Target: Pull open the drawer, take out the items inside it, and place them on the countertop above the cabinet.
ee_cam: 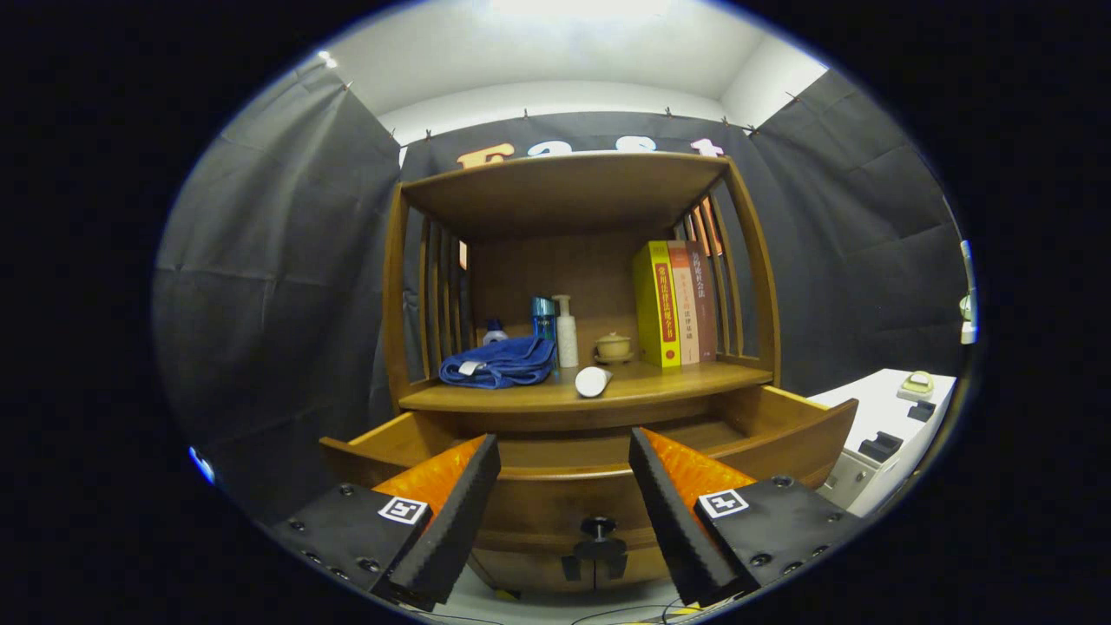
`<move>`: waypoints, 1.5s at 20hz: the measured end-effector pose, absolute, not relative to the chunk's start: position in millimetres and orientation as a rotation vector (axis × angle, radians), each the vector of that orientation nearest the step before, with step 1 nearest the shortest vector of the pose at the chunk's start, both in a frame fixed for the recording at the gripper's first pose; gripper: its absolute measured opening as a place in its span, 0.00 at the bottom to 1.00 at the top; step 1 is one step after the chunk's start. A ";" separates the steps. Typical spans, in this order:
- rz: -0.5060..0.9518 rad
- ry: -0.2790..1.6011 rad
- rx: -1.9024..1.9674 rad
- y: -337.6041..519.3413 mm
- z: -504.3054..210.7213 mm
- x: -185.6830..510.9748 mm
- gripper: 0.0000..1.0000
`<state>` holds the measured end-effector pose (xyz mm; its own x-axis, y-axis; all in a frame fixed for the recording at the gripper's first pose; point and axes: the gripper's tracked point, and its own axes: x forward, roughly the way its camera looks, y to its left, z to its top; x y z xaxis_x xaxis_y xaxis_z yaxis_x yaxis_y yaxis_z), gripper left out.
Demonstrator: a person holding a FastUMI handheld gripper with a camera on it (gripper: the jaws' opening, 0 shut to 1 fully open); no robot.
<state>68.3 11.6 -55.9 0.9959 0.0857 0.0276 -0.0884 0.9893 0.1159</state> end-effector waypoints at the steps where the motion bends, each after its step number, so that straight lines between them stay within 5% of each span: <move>1: 0.074 -0.016 0.119 9.0 -62.7 70.3 0.98; 19: 0.020 0.094 0.143 -4.5 -144.2 94.7 0.97; 30: 0.030 0.092 0.084 1.5 -129.5 114.9 0.98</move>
